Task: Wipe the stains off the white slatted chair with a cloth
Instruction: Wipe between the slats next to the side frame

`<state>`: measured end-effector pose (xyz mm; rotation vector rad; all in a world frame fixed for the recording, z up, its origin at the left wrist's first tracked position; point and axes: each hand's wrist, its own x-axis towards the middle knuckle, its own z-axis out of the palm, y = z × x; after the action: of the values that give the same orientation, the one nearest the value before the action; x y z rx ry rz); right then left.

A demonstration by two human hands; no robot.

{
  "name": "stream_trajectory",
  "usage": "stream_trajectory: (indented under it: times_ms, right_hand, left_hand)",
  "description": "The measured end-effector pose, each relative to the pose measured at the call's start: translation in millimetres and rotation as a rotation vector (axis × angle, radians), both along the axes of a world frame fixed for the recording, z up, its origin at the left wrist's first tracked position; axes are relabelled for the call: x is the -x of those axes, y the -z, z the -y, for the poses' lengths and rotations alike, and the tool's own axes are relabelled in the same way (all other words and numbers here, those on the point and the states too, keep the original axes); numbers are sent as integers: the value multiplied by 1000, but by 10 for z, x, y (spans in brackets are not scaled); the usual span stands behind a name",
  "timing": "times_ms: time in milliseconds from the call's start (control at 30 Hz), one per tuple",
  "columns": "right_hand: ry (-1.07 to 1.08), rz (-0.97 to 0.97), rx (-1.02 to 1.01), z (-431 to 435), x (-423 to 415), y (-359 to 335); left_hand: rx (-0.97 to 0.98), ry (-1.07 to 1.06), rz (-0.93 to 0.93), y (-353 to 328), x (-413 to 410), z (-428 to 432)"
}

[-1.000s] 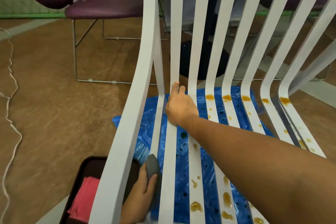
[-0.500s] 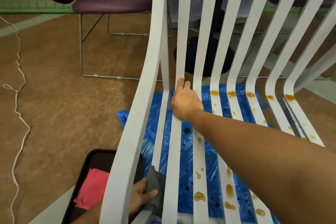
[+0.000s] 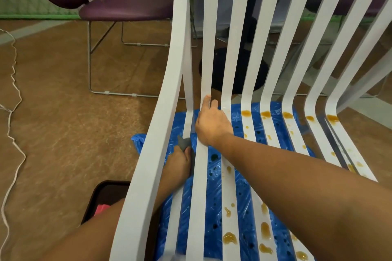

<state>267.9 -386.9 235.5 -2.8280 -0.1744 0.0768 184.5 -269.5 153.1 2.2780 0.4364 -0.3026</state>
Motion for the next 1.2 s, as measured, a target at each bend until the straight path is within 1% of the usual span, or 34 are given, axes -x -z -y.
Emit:
stream_trajectory:
  times_ms: [67, 133, 233, 333, 433, 533, 667, 800, 933, 1033, 1133, 1200]
  right_hand:
    - [-1, 6, 5, 0, -3, 1]
    - [-6, 6, 4, -4, 1, 4]
    - [-5, 10, -1, -2, 6, -8]
    - [0, 14, 6, -8, 8, -20]
    - [8, 24, 22, -17, 0, -10]
    - [14, 20, 32, -25, -16, 21]
    - [13, 0, 35, -28, -34, 29]
    - [8, -5, 39, -17, -42, 27]
    - [6, 14, 34, -22, -37, 38]
    - [7, 8, 22, -16, -38, 49]
    - [5, 15, 1, -1, -35, 51]
    - [0, 14, -2, 11, -36, 44]
  left_hand:
    - [-18, 8, -18, -65, -245, 49]
    - [-78, 56, -4, -112, -405, 86]
    - [-71, 92, 14, -139, -592, 134]
    - [-59, 64, -25, -87, -839, 156]
    - [-146, 77, -88, -66, -1097, 185]
    - [-135, 72, -62, 3, -1297, 186]
    - [-214, 107, -30, 97, -1426, 145]
    - [-152, 56, 13, 21, -1366, 169]
    - [-87, 37, -6, -153, -1183, 163]
    - [-74, 24, -47, -258, -959, 150]
    - [-19, 26, -24, -243, -675, 116]
    - [-31, 24, -51, -246, -481, 98]
